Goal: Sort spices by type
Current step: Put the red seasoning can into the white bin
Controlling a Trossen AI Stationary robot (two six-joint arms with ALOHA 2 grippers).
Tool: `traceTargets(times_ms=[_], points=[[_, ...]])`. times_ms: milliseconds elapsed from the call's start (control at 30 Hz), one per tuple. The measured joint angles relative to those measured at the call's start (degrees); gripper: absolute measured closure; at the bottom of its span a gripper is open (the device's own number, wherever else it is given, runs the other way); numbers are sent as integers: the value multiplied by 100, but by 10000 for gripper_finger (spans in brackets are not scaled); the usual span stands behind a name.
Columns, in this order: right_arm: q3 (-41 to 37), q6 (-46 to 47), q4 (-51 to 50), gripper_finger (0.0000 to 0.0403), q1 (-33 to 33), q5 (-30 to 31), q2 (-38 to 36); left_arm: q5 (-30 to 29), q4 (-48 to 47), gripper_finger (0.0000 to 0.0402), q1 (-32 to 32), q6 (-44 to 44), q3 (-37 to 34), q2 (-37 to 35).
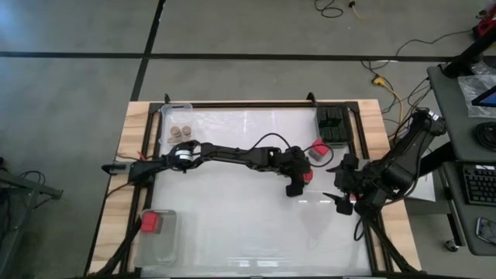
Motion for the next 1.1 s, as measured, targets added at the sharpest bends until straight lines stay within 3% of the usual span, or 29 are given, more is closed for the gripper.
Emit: traceTargets(times_ms=[400,667,900,1100], points=[[-17,0,3,39,0,-2,7,0,287,128,-56,-52,-7,214],[-48,0,5,39,0,-2,8,-2,264,132,-51,-119,0,189],[-98,0,5,39,0,-2,8,0,-228,137,-72,-123,375,157],[-101,76,7,39,0,-4,9,11,-504,173,-22,9,461,157]])
